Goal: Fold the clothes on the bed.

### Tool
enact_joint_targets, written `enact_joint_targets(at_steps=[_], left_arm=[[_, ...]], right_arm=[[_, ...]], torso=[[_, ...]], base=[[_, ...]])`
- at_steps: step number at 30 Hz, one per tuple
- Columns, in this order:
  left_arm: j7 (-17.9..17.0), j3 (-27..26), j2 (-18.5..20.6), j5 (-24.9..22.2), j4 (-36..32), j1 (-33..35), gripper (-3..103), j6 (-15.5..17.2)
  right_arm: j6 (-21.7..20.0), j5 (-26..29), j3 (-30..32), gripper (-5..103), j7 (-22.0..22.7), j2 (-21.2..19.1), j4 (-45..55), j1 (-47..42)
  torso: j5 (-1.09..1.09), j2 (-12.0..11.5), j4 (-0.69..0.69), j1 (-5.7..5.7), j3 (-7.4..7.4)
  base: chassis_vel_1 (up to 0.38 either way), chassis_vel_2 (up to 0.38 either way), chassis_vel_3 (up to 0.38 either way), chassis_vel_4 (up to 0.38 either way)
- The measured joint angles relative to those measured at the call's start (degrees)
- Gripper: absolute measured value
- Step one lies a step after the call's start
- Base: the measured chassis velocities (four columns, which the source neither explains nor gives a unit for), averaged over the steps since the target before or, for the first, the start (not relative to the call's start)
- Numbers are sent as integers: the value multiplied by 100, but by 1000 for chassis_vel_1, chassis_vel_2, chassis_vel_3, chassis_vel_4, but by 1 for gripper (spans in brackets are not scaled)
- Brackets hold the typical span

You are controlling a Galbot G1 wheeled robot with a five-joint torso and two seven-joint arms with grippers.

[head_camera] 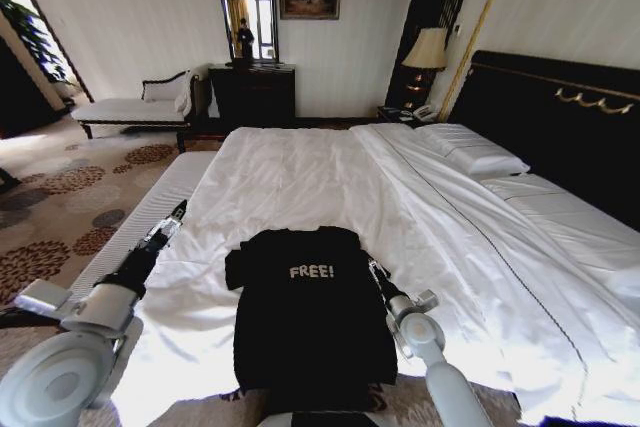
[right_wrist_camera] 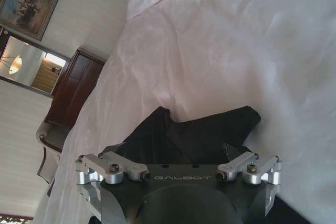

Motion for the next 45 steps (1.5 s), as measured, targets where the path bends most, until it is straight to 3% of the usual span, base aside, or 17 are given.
enact_joint_targets(at_steps=[10,15,21,25,27,28,31,33,37,43,45], left_arm=[[-36,59,-44,105,4,-87,100,61],[-49,132,-84,200,6,-79,100,63],[-57,157,-86,244,6,-71,100,64],[-69,189,-89,279,7,-73,100,65],[-72,202,-93,295,7,-73,100,65],[-77,219,-96,319,7,-70,100,65],[-81,240,-98,355,7,-56,100,66],[-86,245,-94,373,7,-39,100,71],[-97,230,-76,379,7,-20,100,80],[-119,206,-85,408,7,54,100,87],[-121,194,-86,412,7,69,100,87]], right_arm=[[-4,-110,10,100,368,-59,88,-341],[122,-167,37,100,494,-69,-383,-63],[172,-156,39,103,370,-113,-731,212],[191,-149,42,85,259,-104,-772,379],[193,-150,42,85,244,-103,-771,401],[201,-153,43,74,225,-103,-763,414],[216,-164,42,68,183,-102,-744,414],[231,-189,40,57,150,-96,-718,394],[271,-263,12,47,55,-89,-701,362],[375,-587,-145,19,-247,-112,-726,364],[400,-661,-187,14,-328,-121,-730,371]], torso=[[1,0,-5,0,0],[1,0,1,0,0],[1,0,-2,1,1],[1,0,-1,0,0],[1,0,-1,0,1],[1,0,-1,0,1],[1,-1,-1,1,1],[1,-1,-1,0,1],[1,0,-2,0,0],[0,0,-1,1,1],[1,-1,-2,0,0]], base=[[0,0,0,0],[0,0,0,0],[0,0,0,0],[0,0,0,0],[0,0,0,0],[0,0,0,0],[0,0,0,0],[0,0,0,0],[0,0,0,0],[0,0,0,0],[0,0,0,0]])
